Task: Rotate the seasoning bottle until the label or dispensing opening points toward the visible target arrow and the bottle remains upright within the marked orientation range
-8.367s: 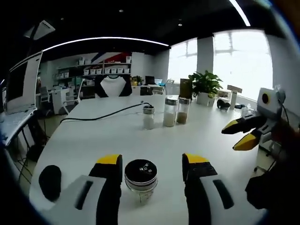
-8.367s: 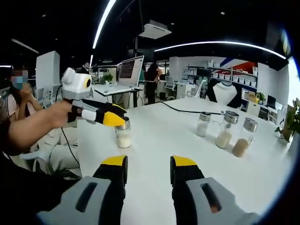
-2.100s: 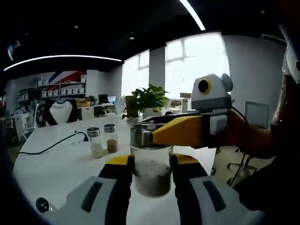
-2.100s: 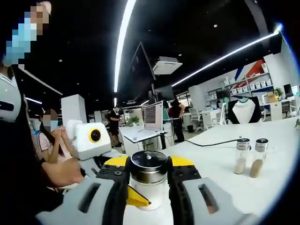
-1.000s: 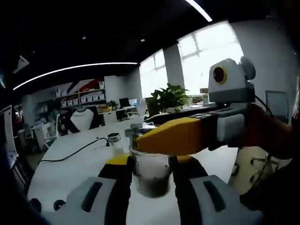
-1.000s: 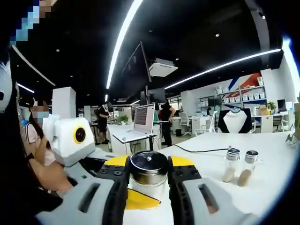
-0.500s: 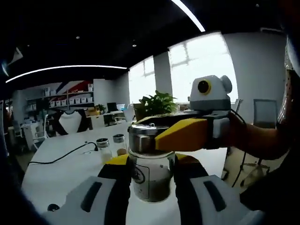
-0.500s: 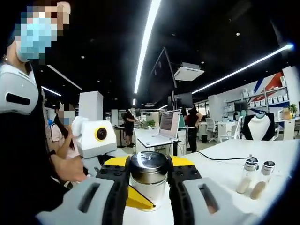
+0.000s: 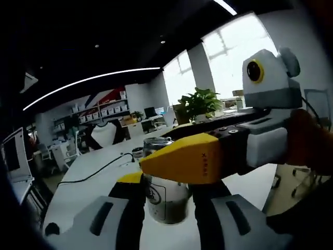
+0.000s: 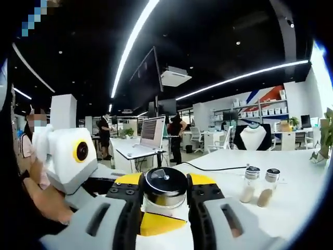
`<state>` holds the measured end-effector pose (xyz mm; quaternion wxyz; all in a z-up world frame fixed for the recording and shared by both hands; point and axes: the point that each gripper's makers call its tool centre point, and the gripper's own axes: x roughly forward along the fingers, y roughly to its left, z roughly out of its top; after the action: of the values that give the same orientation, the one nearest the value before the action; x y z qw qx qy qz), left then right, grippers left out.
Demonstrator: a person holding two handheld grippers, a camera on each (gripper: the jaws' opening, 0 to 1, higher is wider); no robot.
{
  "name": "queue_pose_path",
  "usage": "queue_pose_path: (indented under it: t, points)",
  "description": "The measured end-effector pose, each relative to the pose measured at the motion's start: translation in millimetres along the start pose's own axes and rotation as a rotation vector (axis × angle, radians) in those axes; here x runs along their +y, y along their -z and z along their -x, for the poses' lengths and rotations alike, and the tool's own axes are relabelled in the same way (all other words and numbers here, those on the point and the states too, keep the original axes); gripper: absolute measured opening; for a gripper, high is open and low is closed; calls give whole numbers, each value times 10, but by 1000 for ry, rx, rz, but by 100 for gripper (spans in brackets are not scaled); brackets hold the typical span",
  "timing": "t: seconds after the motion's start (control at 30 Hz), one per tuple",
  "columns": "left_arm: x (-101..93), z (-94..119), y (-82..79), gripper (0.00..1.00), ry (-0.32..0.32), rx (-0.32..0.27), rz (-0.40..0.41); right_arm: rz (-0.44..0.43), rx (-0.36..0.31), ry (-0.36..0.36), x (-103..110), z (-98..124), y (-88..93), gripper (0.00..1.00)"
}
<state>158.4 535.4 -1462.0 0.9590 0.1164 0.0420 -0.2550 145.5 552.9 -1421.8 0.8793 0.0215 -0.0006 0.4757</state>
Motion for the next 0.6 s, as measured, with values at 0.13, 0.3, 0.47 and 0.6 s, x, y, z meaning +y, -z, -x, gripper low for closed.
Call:
queue_pose_path:
  t: [0.13, 0.3, 0.47, 0.6]
  points:
    - [2, 32, -12, 37, 12, -14, -12, 3, 4, -25, -2, 19, -9, 29]
    - [-114, 68, -66, 36, 143, -55, 35, -43, -1, -151, 12, 92, -29, 28]
    - [-300, 172, -120, 35, 362, -99, 92, 1, -14, -369, 111, 264, -48, 28]
    - [-406, 210, -141, 34, 480, -102, 155, 20, -23, -491, 149, 374, -66, 28]
